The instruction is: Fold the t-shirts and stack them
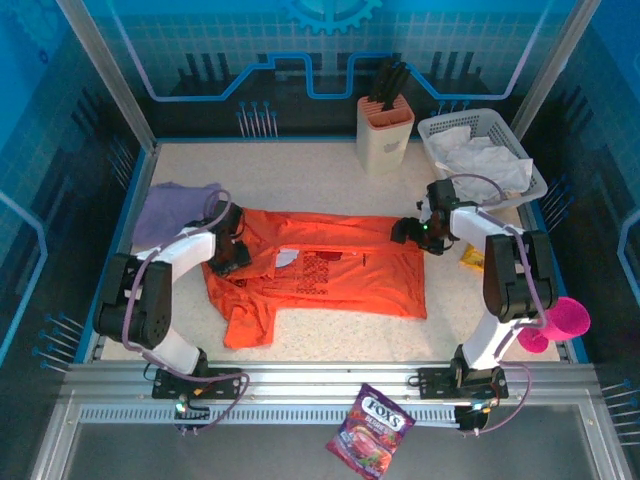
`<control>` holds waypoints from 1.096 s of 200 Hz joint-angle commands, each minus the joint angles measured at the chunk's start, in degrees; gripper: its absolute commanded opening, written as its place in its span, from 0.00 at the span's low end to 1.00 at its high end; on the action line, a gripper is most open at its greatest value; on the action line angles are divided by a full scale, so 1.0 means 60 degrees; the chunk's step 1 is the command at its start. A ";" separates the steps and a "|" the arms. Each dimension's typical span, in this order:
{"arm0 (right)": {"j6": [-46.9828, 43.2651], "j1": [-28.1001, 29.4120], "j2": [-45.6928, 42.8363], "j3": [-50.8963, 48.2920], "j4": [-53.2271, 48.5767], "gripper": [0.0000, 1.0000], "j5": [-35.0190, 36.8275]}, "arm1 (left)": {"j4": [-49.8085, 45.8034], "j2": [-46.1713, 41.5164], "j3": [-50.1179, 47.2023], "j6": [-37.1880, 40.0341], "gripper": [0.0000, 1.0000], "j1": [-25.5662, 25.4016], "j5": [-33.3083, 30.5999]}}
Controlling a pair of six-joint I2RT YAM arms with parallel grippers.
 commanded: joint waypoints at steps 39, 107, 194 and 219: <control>-0.0169 0.0107 -0.1792 -0.0018 -0.0869 0.85 0.0039 | -0.1061 -0.0179 0.2382 0.0910 0.54 0.0192 0.0846; 0.0567 0.0766 -0.2937 -0.1181 -0.1656 0.86 -0.0080 | -0.1293 0.0158 0.2702 0.0782 0.56 0.0341 0.1681; 0.2809 0.1757 -0.5260 -0.3529 -0.2890 0.79 0.0915 | -0.3960 -0.3146 -0.0261 -0.1720 0.48 0.0349 0.1594; 0.3113 0.1741 -0.5841 -0.4026 -0.3013 0.74 0.1233 | -0.4359 -0.4243 -0.1246 -0.2550 0.46 0.0274 0.1715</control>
